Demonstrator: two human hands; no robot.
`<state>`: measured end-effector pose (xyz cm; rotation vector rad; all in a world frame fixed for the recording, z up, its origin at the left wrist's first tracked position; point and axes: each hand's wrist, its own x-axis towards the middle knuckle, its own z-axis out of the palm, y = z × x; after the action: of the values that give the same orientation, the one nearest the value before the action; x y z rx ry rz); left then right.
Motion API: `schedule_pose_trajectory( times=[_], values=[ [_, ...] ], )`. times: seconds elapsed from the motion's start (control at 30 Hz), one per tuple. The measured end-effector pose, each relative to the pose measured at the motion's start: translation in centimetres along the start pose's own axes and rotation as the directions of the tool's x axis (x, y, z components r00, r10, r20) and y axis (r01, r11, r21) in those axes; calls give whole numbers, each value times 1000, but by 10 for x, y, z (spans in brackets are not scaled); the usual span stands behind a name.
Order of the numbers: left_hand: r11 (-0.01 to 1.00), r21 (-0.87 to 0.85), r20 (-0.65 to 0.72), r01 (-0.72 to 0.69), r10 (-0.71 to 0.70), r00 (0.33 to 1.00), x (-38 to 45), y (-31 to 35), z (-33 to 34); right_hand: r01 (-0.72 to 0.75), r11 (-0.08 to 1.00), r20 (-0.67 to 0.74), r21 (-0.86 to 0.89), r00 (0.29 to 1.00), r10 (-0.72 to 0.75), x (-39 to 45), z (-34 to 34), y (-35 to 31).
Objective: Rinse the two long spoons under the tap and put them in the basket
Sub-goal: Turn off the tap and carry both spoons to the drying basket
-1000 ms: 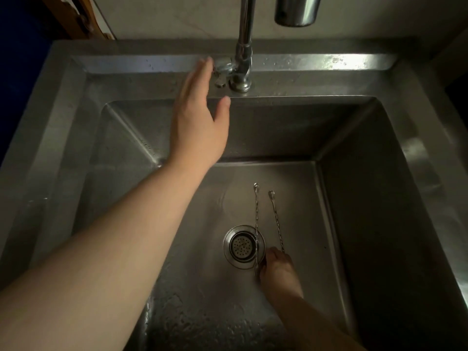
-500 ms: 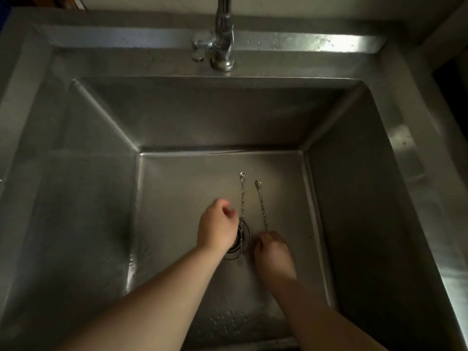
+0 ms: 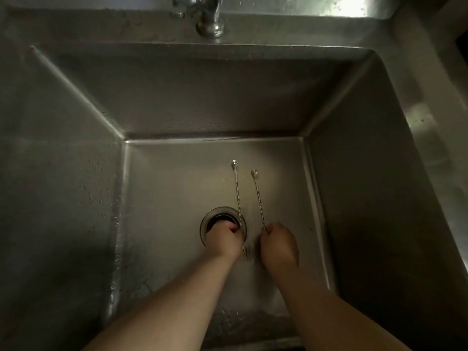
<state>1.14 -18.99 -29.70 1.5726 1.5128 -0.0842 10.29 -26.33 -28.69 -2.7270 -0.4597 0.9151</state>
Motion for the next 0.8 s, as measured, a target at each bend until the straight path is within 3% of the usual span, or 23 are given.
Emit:
schedule_pose_trajectory(
  times=[0.23,0.33,0.53,0.67,0.8],
  values=[
    [999,-25,-36,30,-31,999,5,6,1,-37,999,65,-22,997,39,1,0,-5],
    [998,58,-52,33,-30,998,9,12,2,-2,999,46,-50,999,4,-2,-1,-5],
    [989,148,43,14,-20,999,7,11,6,40,998,58,-51,998,-37,-7,-2,-1],
    [992,118,54,-36,29,998,-2,8,0,83,996,75,-41,994,-80,-14,-7,-3],
    [994,60,4,-93,93,996,-19,16,-21,86,994,39,74,995,-89,-25,-25,-18]
  ],
)
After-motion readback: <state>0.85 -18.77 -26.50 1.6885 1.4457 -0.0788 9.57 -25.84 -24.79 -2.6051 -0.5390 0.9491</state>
